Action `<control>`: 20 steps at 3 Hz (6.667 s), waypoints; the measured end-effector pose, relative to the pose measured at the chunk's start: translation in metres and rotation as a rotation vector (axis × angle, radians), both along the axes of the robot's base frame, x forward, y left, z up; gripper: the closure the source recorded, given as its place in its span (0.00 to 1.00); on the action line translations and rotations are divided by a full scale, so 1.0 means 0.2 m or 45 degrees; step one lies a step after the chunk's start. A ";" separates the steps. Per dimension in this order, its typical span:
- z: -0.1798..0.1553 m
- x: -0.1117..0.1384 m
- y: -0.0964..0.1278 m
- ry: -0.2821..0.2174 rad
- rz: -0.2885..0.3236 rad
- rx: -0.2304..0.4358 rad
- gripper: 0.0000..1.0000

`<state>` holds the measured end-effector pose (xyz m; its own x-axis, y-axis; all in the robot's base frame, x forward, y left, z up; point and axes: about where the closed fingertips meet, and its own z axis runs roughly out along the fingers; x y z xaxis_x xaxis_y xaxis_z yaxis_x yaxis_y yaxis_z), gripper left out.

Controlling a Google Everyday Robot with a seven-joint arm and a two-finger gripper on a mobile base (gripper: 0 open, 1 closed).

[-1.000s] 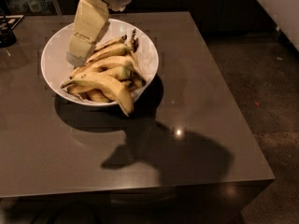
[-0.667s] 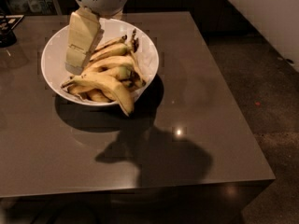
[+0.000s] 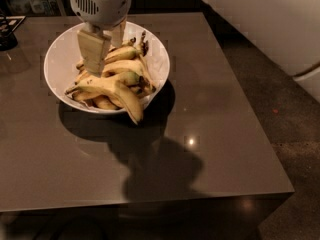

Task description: Pick banana from white bowl

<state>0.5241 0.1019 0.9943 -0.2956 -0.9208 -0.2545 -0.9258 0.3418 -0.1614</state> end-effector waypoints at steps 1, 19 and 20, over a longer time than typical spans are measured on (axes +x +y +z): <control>-0.07 0.02 -0.01 0.040 -0.022 -0.021 0.51; -0.36 0.03 -0.02 0.359 0.011 0.020 1.00; -0.30 0.03 -0.02 0.331 0.026 0.095 1.00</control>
Offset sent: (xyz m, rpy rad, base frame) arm -0.0029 -0.0164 -0.0431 -0.0561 0.1403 -0.0537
